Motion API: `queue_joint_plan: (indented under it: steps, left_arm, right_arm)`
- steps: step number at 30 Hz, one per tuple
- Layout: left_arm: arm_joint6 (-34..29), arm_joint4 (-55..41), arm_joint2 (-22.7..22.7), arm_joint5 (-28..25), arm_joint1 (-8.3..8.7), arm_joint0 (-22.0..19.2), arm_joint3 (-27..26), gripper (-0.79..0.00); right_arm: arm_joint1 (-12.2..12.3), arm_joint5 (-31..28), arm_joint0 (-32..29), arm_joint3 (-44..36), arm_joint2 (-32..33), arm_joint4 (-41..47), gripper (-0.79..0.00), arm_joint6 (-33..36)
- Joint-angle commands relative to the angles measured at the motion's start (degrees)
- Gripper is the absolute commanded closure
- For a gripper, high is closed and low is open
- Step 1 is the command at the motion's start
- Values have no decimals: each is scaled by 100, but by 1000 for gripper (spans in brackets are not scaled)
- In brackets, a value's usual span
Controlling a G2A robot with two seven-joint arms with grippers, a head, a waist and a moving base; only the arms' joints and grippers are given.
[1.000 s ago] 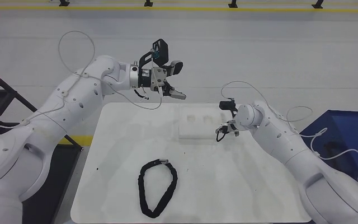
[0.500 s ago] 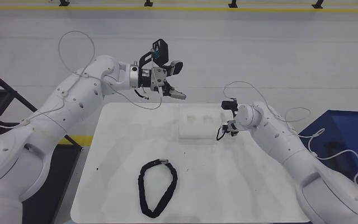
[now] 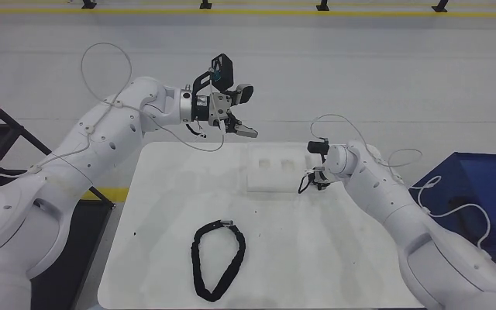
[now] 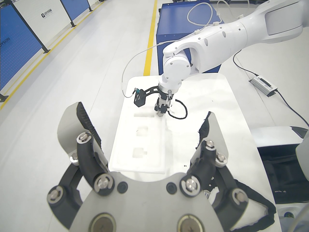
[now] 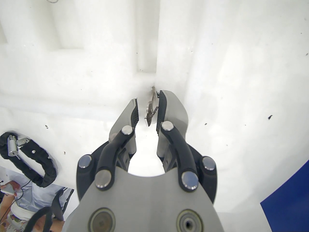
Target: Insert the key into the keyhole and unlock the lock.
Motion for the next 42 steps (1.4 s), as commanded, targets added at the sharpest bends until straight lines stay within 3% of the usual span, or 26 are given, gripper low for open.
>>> queue_joint_plan:
  steps: [1,3,14,22,31,36,42]
  left_arm:
    - [0,0,0,0,0,0,0,-785]
    - [0,0,0,0,0,0,0,-785]
    - [0,0,0,0,0,0,0,-785]
    - [0,0,0,0,0,0,0,-785]
    - [0,0,0,0,0,0,0,-785]
    - [0,0,0,0,0,0,0,-785]
    - [0,0,0,0,0,0,0,-785]
  right_arm:
    - [-62,0,25,137,1,19,-65,-32]
    - [-113,-21,55,253,4,26,0,-51]
    - [-220,-154,241,547,119,-21,0,58]
    - [-43,-161,294,68,358,-193,0,308]
    - [513,-26,-138,-1710,1039,-525,0,780]
    - [948,43,-859,-3266,1751,-732,0,1126]
    - [1283,-254,-1707,-4636,2588,-514,0,1348]
